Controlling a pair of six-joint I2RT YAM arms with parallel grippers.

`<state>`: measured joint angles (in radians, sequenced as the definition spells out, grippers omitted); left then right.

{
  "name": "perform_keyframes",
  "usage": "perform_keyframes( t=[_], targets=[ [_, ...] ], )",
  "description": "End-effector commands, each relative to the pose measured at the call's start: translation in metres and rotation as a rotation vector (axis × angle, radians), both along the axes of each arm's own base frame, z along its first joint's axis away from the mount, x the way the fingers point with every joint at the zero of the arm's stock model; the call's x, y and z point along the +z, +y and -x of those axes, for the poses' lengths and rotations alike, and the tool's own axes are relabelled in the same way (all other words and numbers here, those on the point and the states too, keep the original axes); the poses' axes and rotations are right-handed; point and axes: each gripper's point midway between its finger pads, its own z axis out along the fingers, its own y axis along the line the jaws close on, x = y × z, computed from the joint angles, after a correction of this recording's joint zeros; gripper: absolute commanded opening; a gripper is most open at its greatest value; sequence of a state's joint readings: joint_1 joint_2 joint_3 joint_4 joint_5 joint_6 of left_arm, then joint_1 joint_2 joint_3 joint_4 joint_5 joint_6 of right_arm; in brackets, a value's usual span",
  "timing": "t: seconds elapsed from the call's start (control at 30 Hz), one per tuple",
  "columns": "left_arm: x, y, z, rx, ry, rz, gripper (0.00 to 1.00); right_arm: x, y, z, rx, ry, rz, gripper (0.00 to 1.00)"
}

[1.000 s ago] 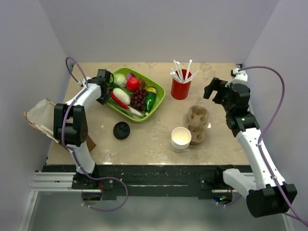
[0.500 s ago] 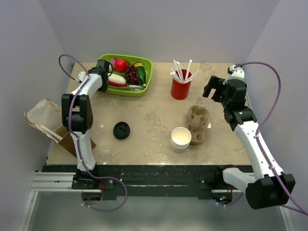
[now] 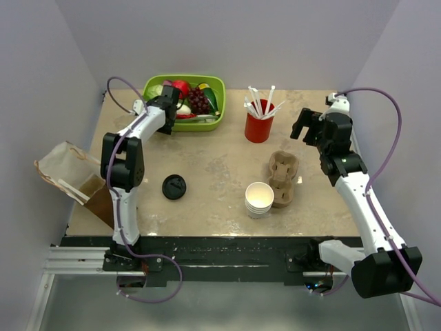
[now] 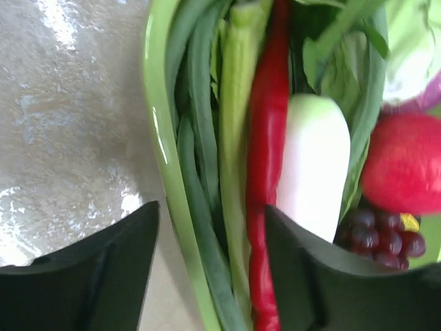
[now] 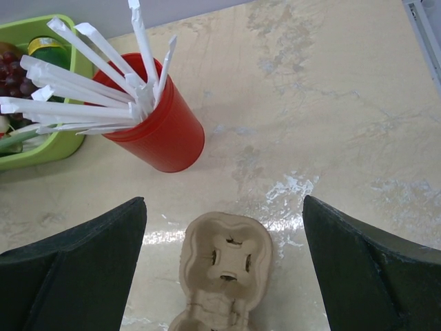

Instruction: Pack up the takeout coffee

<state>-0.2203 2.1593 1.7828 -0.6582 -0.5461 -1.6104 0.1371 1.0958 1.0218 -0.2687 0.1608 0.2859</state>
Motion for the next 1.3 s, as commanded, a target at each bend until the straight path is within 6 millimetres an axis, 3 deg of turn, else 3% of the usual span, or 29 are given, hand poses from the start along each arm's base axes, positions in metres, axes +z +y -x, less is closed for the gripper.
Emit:
perform_keyframes(
  t=[0.0, 0.03, 0.1, 0.13, 0.2, 0.23, 0.27, 0.3, 0.33, 0.43, 0.53, 0.63, 0.67, 0.73, 0.77, 0.8, 0.87, 0.9, 0.97, 1.1, 1.2, 1.27],
  targets=[
    [0.061, 0.017, 0.003, 0.015, -0.111, -0.064, 0.81, 0.035, 0.006, -0.003, 0.04, -0.096, -0.005, 0.98],
    [0.078, 0.017, 0.006, -0.026, -0.128, -0.086, 0.86, 0.037, 0.009, -0.003, 0.06, -0.103, -0.014, 0.98],
    [0.09, 0.013, 0.013, -0.104, -0.129, -0.107, 0.97, 0.044, 0.014, 0.0, 0.087, -0.122, -0.024, 0.98],
    [0.113, 0.01, 0.014, -0.193, -0.163, -0.146, 1.0, 0.046, 0.019, 0.002, 0.111, -0.13, -0.035, 0.98],
    [0.119, -0.003, 0.023, -0.315, -0.163, -0.155, 1.0, 0.049, 0.022, 0.005, 0.127, -0.14, -0.047, 0.98],
    [0.138, -0.003, 0.032, -0.365, -0.185, -0.187, 1.0, 0.053, 0.023, 0.008, 0.137, -0.149, -0.053, 0.98],
    [0.144, -0.005, 0.038, -0.403, -0.192, -0.199, 1.0, 0.052, 0.025, 0.009, 0.147, -0.147, -0.052, 0.98],
    [0.139, -0.006, 0.046, -0.44, -0.176, -0.214, 1.0, 0.052, 0.026, 0.011, 0.154, -0.148, -0.054, 0.98],
    [0.156, -0.005, 0.053, -0.5, -0.197, -0.265, 1.0, 0.055, 0.025, 0.013, 0.153, -0.161, -0.055, 0.98],
    [0.16, -0.009, 0.072, -0.635, -0.168, -0.322, 1.0, 0.059, 0.039, 0.017, 0.236, -0.189, -0.074, 0.98],
    [0.155, -0.014, 0.092, -0.743, -0.125, -0.345, 1.0, 0.063, 0.07, 0.027, 0.419, -0.208, -0.099, 0.98],
    [0.148, -0.023, 0.114, -0.808, -0.107, -0.349, 1.0, 0.052, 0.098, 0.031, 0.535, -0.134, -0.108, 0.98],
    [0.133, -0.026, 0.124, -0.834, -0.081, -0.335, 1.0, 0.039, 0.106, 0.026, 0.55, -0.084, -0.095, 0.98],
    [0.131, -0.032, 0.138, -0.866, -0.098, -0.313, 1.0, 0.032, 0.125, 0.029, 0.565, -0.048, -0.034, 0.98],
    [0.112, -0.035, 0.15, -0.897, -0.065, -0.291, 1.0, 0.028, 0.132, 0.028, 0.566, -0.035, -0.015, 0.98],
    [0.112, -0.036, 0.159, -0.906, -0.071, -0.291, 1.0, 0.019, 0.147, 0.033, 0.595, -0.002, -0.001, 0.98],
    [0.086, -0.034, 0.178, -0.928, -0.013, -0.276, 1.0, 0.008, 0.152, 0.035, 0.596, 0.044, 0.031, 0.98],
    [0.085, -0.034, 0.186, -0.937, -0.018, -0.276, 1.0, -0.001, 0.157, 0.044, 0.612, 0.1, 0.048, 0.98],
    [0.064, -0.035, 0.202, -0.969, 0.015, -0.253, 1.0, -0.011, 0.151, 0.051, 0.553, 0.175, 0.064, 0.95],
    [0.052, -0.044, 0.221, -1.03, -0.01, -0.219, 1.0, -0.05, 0.139, 0.104, 0.566, 0.437, 0.046, 0.88],
    [0.045, -0.046, 0.227, -1.046, -0.006, -0.205, 1.0, -0.061, 0.131, 0.133, 0.563, 0.524, 0.007, 0.79],
    [0.046, -0.047, 0.226, -1.049, -0.009, -0.208, 1.0, -0.059, 0.127, 0.142, 0.561, 0.526, -0.002, 0.73]
  ],
)
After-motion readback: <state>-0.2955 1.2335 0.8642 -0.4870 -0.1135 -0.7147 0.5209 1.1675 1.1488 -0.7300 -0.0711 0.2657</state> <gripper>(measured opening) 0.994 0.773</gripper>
